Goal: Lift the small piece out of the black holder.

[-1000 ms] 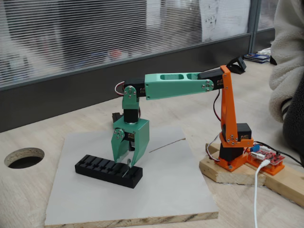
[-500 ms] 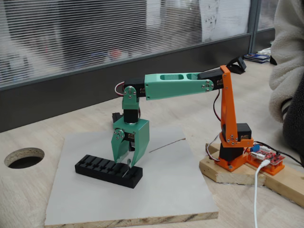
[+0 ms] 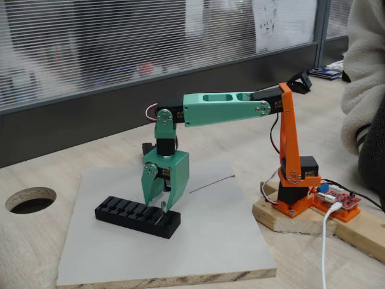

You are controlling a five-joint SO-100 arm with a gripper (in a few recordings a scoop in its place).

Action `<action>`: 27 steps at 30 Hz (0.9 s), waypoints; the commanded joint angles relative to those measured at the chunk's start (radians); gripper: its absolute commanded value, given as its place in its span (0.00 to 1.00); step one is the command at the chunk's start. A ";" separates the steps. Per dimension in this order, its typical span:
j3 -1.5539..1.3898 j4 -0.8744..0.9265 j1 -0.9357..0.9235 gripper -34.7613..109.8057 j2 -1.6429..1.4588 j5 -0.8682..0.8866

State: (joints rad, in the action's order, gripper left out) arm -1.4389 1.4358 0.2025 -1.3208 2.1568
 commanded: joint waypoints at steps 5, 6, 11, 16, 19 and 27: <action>0.003 0.000 0.015 0.34 -0.021 0.003; 0.003 0.003 0.015 0.33 -0.021 0.005; 0.005 0.003 0.015 0.33 -0.021 0.005; 0.005 0.000 0.015 0.33 -0.021 0.006; 0.005 -0.006 0.014 0.33 -0.021 0.006; 0.005 -0.006 0.012 0.33 -0.021 0.003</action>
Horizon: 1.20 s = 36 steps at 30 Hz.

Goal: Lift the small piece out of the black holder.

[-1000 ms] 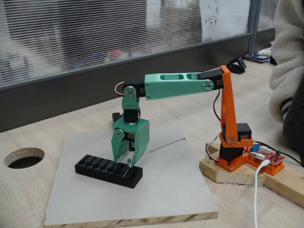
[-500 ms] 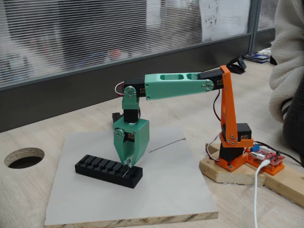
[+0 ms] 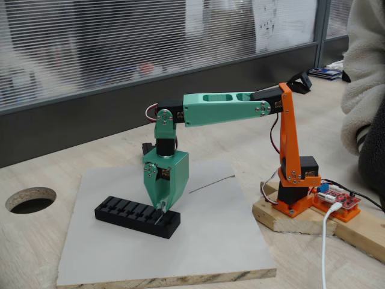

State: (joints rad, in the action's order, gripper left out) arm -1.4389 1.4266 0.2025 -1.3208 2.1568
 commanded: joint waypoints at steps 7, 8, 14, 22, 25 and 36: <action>0.005 0.011 0.008 0.33 -0.021 -0.003; 0.005 0.011 0.008 0.33 -0.021 -0.003; 0.005 0.012 0.005 0.33 -0.021 -0.003; 0.005 0.014 0.003 0.30 -0.021 0.002; 0.005 0.005 0.005 0.27 -0.021 0.005; 0.005 0.014 0.003 0.27 -0.023 -0.005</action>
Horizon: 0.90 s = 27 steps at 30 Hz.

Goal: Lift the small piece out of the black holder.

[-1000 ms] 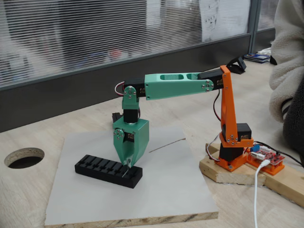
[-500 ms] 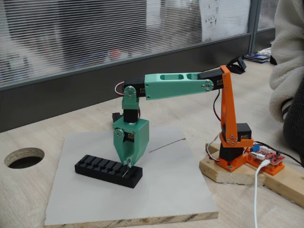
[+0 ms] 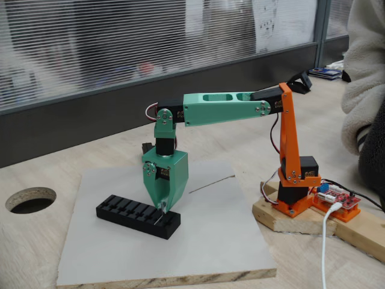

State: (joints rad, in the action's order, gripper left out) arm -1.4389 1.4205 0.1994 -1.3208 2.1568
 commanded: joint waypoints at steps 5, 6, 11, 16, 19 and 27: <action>0.005 0.020 0.006 0.27 -0.026 -0.005; 0.005 0.020 0.006 0.27 -0.029 -0.005; 0.005 0.020 0.006 0.27 -0.038 -0.005; 0.008 0.020 0.006 0.27 -0.043 -0.005; 0.017 0.020 0.006 0.27 -0.044 -0.005; 0.006 0.021 0.006 0.27 -0.103 -0.005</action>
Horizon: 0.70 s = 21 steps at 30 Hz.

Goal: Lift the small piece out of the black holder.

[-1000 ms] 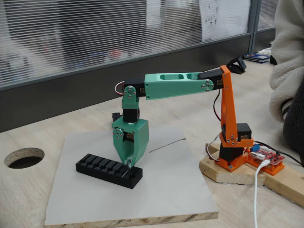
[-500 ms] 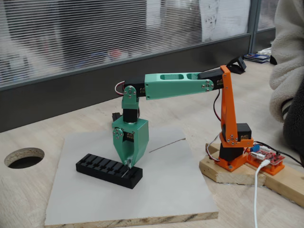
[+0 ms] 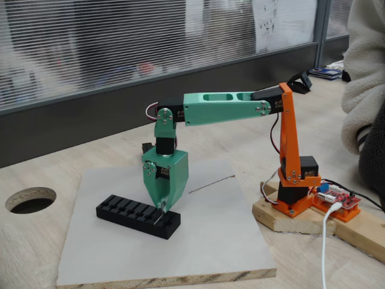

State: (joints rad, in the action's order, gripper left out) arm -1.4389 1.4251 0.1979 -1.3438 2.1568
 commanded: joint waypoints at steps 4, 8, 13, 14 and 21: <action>0.006 0.017 0.008 0.27 -0.083 -0.005; 0.008 0.017 0.008 0.27 -0.084 -0.005; 0.017 0.017 0.008 0.27 -0.094 -0.005; 0.017 0.017 0.008 0.27 -0.100 -0.005; 0.017 0.015 0.006 0.27 -0.156 -0.003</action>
State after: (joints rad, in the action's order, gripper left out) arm -1.4389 1.4266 0.1994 -1.4297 2.1568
